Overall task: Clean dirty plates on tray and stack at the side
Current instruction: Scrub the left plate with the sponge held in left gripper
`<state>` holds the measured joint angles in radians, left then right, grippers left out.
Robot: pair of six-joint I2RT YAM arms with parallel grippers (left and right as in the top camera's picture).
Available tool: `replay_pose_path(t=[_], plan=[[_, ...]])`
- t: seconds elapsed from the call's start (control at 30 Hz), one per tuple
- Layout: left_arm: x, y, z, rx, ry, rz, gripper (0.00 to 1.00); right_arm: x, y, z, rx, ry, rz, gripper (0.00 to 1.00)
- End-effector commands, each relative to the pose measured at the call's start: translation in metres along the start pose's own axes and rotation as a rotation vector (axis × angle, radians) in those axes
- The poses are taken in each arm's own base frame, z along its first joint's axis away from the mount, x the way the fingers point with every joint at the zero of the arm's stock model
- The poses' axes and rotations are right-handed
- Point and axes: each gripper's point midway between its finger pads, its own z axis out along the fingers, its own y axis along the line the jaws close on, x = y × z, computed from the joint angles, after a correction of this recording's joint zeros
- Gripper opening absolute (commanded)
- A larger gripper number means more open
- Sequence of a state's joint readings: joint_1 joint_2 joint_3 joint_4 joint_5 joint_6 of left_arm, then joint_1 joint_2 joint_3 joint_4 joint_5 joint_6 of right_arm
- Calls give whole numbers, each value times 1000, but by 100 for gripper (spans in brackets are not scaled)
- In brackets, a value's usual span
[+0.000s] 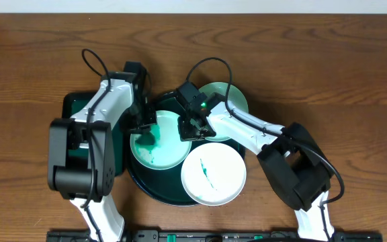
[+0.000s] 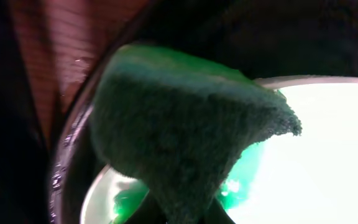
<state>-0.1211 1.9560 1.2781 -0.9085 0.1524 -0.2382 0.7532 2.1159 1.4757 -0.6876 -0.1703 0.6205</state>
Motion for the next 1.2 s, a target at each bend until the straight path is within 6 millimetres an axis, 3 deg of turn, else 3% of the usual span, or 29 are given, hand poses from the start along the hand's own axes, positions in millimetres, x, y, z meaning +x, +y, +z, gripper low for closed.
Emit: replay_pose_path(t=[0.0, 0.07, 0.13, 0.27, 0.33, 0.4, 0.53, 0.6, 0.7, 0.83, 1.03, 1.17], plan=[[33, -26, 36, 93, 174, 85, 7, -1, -8, 9, 22, 7, 2, 1], [48, -61, 31, 262, 214, 242, 7, -1, -8, 9, 23, 7, 2, 1], [59, -80, 25, 351, 231, 341, 7, -1, -8, 9, 22, 7, 2, 1], [62, -79, 27, 328, 234, 385, 7, -1, -8, 9, 22, 7, 2, 1], [53, -58, 32, 199, 217, 292, 7, -1, -8, 9, 22, 7, 2, 1], [41, -21, 36, -11, 180, 143, 7, -1, -8, 9, 22, 7, 2, 1], [33, 43, 21, -343, 124, -90, 7, -1, -8, 9, 22, 7, 2, 1], [35, 60, 14, -429, 113, -149, 7, -1, -8, 9, 22, 6, 2, 1], [37, 64, 12, -447, 116, -178, 7, -1, -8, 9, 22, 6, 2, 1], [42, 41, 19, -340, 156, -109, 7, -1, -8, 9, 22, 6, 2, 1], [53, -56, 27, 173, 231, 244, 7, -1, -8, 9, 22, 7, 2, 1], [39, -79, 28, 268, 159, 285, 7, -1, -8, 9, 22, 7, 2, 1]])
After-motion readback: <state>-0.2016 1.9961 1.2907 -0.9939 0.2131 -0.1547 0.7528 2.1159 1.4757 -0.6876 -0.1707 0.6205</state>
